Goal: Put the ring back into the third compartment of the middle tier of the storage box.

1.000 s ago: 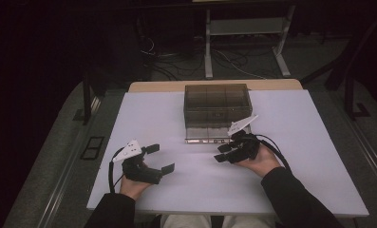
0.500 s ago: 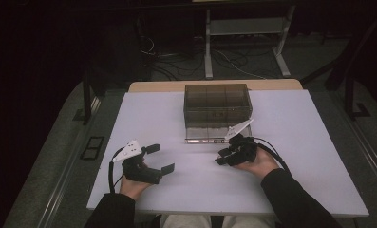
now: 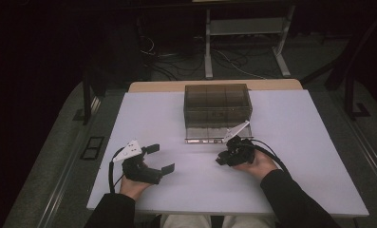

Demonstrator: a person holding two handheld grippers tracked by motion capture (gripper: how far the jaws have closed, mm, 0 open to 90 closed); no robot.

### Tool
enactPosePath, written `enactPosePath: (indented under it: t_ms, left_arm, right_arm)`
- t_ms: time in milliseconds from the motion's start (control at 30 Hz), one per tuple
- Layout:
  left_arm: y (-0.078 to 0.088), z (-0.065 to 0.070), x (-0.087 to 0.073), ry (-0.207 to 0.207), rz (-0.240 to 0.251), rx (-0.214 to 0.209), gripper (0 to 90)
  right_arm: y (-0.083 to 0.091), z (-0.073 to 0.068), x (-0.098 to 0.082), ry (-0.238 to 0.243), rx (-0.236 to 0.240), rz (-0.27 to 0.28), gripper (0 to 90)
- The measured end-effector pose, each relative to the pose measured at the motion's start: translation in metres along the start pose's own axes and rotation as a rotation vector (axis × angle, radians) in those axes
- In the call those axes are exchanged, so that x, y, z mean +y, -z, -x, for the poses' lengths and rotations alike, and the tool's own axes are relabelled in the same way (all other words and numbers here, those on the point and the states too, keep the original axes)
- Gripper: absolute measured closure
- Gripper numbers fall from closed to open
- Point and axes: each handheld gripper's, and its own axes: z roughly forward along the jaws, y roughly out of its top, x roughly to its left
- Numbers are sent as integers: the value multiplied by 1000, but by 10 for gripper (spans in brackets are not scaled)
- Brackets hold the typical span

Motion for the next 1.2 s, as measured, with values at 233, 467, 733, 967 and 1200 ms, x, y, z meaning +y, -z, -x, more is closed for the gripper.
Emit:
enactPosePath:
  t_ms: [233, 467, 733, 967, 1200]
  left_arm:
    - [0, 0, 0, -1, -1, 0, 0]
    - [0, 0, 0, -2, 0, -1, 0]
    - [0, 0, 0, -1, 3, -2, 0]
    - [0, 0, 0, -1, 3, -3, 0]
    - [0, 0, 0, -1, 4, -5, 0]
  right_arm:
    - [-1, 1, 0, 1, 7, -9, 731]
    - [-4, 0, -1, 13, 3, -22, 752]
    - [-4, 0, -1, 19, -6, -25, 786]
    - [-5, -8, 1, 64, -82, -52, 849]
    - [-5, -8, 2, 10, -75, -53, 857]
